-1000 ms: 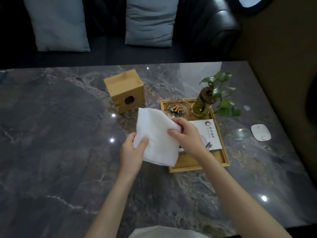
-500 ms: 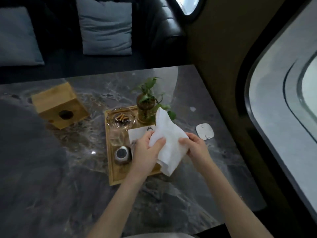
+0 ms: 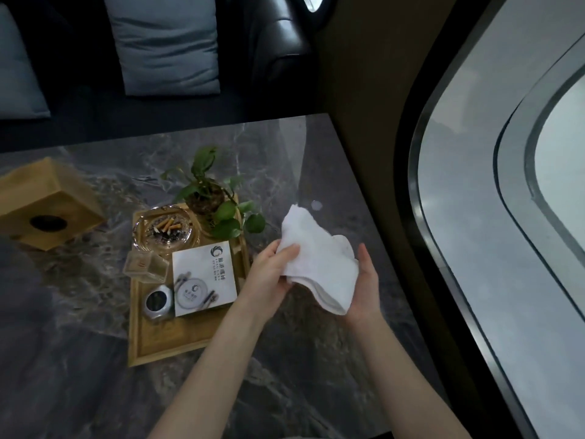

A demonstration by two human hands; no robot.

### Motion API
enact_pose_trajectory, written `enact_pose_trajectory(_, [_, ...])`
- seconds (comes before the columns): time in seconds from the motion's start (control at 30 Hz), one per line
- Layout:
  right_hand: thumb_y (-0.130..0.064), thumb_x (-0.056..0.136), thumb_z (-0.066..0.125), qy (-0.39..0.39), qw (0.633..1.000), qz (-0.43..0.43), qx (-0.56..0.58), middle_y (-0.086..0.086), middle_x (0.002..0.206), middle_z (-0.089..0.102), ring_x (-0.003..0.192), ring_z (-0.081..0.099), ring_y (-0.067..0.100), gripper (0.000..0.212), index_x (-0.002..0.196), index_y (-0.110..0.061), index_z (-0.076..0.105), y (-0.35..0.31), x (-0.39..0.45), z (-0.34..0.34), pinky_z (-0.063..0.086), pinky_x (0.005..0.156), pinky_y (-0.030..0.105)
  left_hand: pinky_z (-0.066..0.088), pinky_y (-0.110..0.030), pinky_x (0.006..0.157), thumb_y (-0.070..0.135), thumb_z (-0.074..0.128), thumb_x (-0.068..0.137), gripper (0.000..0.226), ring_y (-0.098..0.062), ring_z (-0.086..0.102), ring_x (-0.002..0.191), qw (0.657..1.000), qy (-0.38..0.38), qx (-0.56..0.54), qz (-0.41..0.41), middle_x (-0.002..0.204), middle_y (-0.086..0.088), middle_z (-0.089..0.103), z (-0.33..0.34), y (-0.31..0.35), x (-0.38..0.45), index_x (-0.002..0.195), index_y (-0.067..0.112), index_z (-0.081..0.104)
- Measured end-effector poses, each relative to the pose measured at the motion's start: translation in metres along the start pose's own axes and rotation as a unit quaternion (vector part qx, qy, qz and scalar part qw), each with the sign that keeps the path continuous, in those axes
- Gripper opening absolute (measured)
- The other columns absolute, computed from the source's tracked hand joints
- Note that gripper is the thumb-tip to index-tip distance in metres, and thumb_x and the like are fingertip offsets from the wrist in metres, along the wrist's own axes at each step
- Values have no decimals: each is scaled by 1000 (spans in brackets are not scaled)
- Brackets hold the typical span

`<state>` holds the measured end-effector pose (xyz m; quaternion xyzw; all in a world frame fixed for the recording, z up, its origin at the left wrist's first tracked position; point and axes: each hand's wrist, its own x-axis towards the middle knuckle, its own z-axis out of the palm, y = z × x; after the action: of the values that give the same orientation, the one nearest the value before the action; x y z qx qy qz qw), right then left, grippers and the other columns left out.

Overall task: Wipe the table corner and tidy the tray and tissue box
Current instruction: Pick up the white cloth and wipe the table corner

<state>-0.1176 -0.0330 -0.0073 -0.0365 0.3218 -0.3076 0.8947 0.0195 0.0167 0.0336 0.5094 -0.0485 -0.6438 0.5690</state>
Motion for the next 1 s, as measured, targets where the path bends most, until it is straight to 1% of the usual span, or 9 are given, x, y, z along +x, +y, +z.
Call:
enact_pose_trajectory(0.13, [-35,62,79,-13,999,28,-18,22,121,63,104,64,38,81,130,-3,50,-22,7,-2,49,88,54,57,-22,65,14,54,89,34,-20,61,95,999,28,15,-32,107,-8,62,-12,-16,18,120,2,50])
enact_pose_trajectory(0.27, [-43,86,50,18,999,23,-43,18,117,66,102,66,34,55,127,-6,52,-37,11,-1,53,84,48,50,-34,91,25,57,87,34,-21,57,105,980,88,178,4,116,-6,59,-14,-26,36,118,10,52])
enact_pose_trajectory(0.4, [-45,92,41,35,994,-21,-100,13,113,68,106,63,28,52,123,-7,56,-65,10,16,48,95,40,47,-33,94,30,48,92,34,-17,55,109,920,163,341,102,122,-4,59,-15,-30,60,123,17,51])
enact_pose_trajectory(0.5, [-45,91,44,76,970,-65,-220,10,104,69,102,61,29,44,112,-10,60,-94,13,39,47,92,42,37,-29,97,24,39,96,36,-19,49,117,833,223,474,180,129,-9,54,-15,-28,81,128,11,48])
enact_pose_trajectory(0.67, [-46,94,39,159,816,-169,-529,0,112,56,98,55,18,50,131,-13,47,-124,40,74,44,88,33,1,-28,115,24,29,98,49,-17,7,145,714,224,634,195,157,-5,15,-24,-28,117,144,10,22])
enact_pose_trajectory(0.77, [-41,97,36,148,702,-220,-660,-5,94,54,77,52,6,41,120,-14,55,-130,62,76,42,72,27,-30,-12,97,25,23,99,52,-15,-7,145,674,240,673,186,158,-3,-1,-27,-35,127,147,10,8])
enact_pose_trajectory(0.87, [-40,97,34,116,571,-259,-770,9,84,62,75,58,21,45,91,-4,61,-120,94,62,45,69,37,-40,-5,84,26,22,99,53,-17,-7,145,649,246,695,189,158,-5,-2,-29,-41,132,147,9,5])
enact_pose_trajectory(0.93, [-43,93,31,90,536,-248,-802,11,86,63,81,59,25,49,85,-4,58,-103,115,48,46,75,40,-40,-6,84,26,23,99,53,-18,-5,145,635,247,707,188,158,-6,-1,-30,-42,133,146,8,6])
enact_pose_trajectory(1.0, [-48,90,21,37,538,-194,-820,6,99,62,96,55,20,53,90,-6,54,-81,130,35,41,92,47,-39,-6,86,24,24,99,53,-19,-2,145,627,245,713,197,158,-6,2,-31,-42,134,146,8,8])
